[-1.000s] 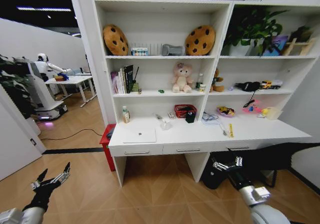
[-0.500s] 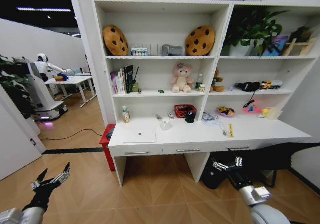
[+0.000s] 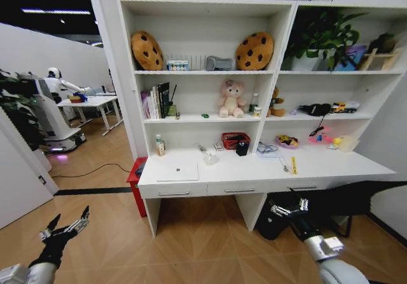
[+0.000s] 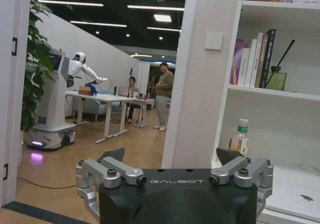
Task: Organize the objects on the table.
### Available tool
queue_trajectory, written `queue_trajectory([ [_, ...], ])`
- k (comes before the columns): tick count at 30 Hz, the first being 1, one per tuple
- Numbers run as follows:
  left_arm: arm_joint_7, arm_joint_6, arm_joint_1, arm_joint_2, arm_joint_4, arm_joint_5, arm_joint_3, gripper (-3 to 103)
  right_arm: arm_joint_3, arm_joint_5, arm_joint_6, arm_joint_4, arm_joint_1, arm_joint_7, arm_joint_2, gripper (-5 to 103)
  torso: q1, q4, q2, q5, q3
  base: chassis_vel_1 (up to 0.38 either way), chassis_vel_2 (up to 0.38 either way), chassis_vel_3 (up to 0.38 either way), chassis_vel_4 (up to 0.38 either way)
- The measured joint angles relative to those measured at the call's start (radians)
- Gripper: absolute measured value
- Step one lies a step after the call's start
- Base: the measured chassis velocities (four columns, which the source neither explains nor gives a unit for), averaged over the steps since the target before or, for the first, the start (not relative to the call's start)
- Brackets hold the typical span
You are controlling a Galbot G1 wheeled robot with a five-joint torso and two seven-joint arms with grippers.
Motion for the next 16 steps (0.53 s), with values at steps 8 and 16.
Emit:
queue_trajectory([
  [8, 0.000, 0.000, 0.000, 0.000, 0.000, 0.000, 0.000, 100, 0.000, 0.000, 0.000, 0.000, 0.000, 0.000, 0.000, 100, 0.000, 0.0000, 0.000, 0.0000, 0.000, 0.000, 0.000, 0.000, 0.000],
  [16, 0.000, 0.000, 0.000, 0.000, 0.000, 0.000, 0.000, 100, 0.000, 0.000, 0.000, 0.000, 0.000, 0.000, 0.000, 100, 0.000, 0.0000, 0.000, 0.0000, 0.000, 0.000, 0.000, 0.000, 0.000],
])
